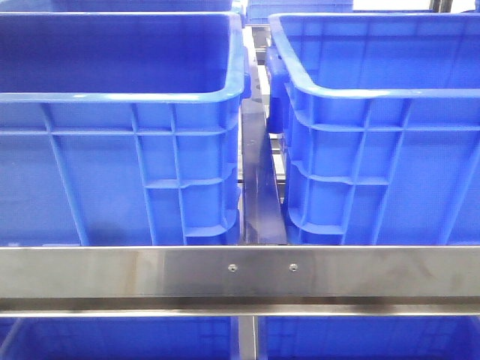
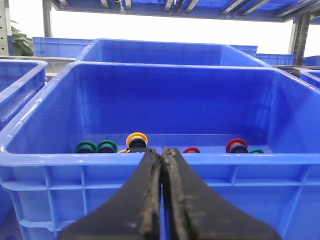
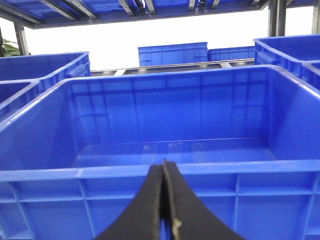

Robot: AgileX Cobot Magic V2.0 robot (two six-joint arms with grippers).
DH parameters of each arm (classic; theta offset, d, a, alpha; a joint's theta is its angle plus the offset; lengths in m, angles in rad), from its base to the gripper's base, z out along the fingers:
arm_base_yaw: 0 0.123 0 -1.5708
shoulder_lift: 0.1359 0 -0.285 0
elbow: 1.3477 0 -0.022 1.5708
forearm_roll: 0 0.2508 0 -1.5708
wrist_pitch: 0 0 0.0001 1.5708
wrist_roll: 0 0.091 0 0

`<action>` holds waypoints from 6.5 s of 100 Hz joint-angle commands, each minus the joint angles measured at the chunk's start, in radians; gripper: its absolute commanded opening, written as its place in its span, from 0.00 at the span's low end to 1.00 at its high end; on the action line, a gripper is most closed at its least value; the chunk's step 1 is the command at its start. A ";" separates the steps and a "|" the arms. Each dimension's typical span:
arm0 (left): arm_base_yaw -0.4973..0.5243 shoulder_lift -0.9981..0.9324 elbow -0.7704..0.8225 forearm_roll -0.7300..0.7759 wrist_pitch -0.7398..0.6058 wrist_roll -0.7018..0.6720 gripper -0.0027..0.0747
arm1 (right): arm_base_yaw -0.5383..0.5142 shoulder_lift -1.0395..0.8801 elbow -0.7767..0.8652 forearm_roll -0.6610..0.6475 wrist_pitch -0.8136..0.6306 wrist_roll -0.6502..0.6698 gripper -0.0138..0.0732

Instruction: Pick red and yellow buttons and place in box

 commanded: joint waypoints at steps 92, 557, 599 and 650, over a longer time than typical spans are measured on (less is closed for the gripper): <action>0.005 0.253 -0.540 -0.051 0.450 -0.008 0.01 | -0.005 -0.020 -0.019 -0.004 -0.085 0.001 0.08; -0.336 1.777 -1.472 -0.059 0.695 0.009 0.01 | -0.005 -0.020 -0.019 -0.004 -0.085 0.001 0.08; -0.425 1.490 -1.470 -0.053 0.836 0.073 0.01 | -0.005 -0.020 -0.019 -0.004 -0.085 0.001 0.08; -0.810 1.350 -1.470 -0.053 0.875 0.099 0.01 | -0.005 -0.020 -0.019 -0.004 -0.145 0.001 0.08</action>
